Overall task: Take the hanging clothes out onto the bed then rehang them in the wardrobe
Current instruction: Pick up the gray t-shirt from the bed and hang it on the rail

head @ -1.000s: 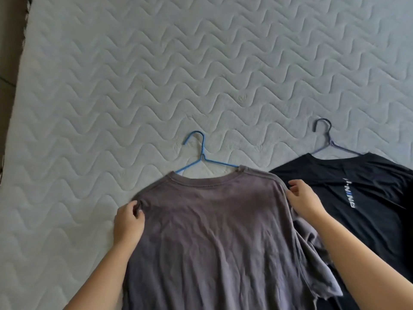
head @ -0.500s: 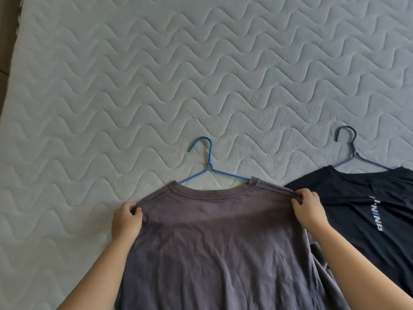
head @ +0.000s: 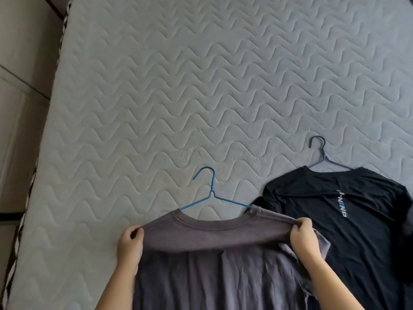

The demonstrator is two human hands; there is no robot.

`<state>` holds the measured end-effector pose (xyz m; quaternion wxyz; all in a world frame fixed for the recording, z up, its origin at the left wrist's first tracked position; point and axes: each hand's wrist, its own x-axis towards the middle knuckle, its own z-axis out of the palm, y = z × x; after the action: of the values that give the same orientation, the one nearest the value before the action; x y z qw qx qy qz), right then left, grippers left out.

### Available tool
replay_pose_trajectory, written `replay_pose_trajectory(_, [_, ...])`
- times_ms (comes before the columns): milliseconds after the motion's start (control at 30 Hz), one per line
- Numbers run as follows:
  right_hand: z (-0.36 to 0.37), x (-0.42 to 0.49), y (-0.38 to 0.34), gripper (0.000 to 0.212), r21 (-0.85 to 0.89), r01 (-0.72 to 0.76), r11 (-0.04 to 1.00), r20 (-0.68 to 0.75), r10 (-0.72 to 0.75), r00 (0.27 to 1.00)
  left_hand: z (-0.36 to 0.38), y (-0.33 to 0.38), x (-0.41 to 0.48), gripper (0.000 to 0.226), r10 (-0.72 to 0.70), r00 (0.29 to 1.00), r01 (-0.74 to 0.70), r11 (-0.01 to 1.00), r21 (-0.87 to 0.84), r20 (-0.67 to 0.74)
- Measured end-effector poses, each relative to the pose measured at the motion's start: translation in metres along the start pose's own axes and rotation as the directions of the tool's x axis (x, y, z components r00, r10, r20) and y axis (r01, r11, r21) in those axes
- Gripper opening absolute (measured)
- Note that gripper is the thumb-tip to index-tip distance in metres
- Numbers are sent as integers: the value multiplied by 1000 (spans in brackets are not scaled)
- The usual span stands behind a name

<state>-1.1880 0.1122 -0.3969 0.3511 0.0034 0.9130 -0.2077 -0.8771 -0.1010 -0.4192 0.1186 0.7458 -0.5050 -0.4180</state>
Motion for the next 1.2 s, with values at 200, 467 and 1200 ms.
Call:
replay_pose_trajectory(200, [-22, -80, 45, 22, -7, 22, 1000, -24, -22, 999, -58, -30, -67, 18, 30, 999, -33, 993, 111, 27])
replay_pose_trajectory(467, [-55, -148, 89, 26, -120, 226, 967, 73, -219, 973, -137, -79, -164, 6, 58, 998, -58, 992, 115, 1])
replay_pose_trajectory(1200, [-32, -285, 118, 21, -325, 684, 653, 415, -552, 724, -244, -282, -377, 23, -149, 968, 155, 988, 15, -203])
